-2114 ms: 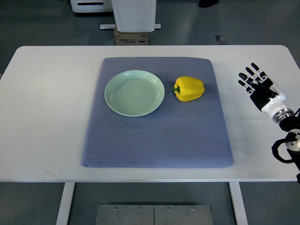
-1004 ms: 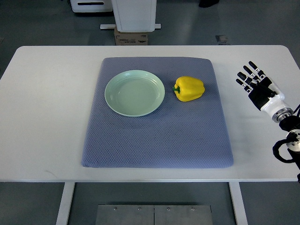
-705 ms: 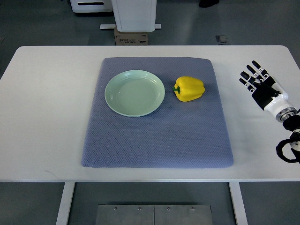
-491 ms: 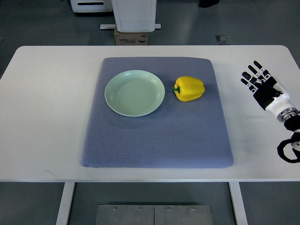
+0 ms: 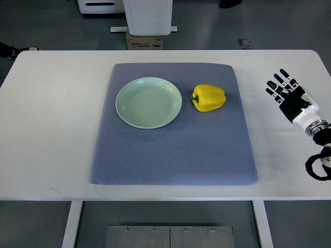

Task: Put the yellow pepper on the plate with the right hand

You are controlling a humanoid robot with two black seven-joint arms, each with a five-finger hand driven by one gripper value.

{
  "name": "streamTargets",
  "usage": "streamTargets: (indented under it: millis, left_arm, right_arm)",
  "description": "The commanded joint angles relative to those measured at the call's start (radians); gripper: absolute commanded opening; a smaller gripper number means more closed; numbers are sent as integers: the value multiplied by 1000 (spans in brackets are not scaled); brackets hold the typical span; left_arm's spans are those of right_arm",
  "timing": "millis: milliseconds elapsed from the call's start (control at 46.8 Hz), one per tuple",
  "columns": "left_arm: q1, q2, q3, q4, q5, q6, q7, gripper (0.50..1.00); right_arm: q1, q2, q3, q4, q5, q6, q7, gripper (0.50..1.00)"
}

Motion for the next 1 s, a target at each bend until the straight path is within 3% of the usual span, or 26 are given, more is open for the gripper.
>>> streamTargets:
  millis: [0, 577, 982]
  left_arm:
    - [0, 0, 0, 0, 0, 0, 0, 1000]
    - [0, 0, 0, 0, 0, 0, 0, 1000]
    - [0, 0, 0, 0, 0, 0, 0, 1000]
  right_arm:
    - [0, 0, 1, 0, 0, 1, -1, 1000]
    - [35, -4, -61, 0, -17, 47, 8, 1000]
    - [204, -75, -432, -19, -55, 31, 168, 1000]
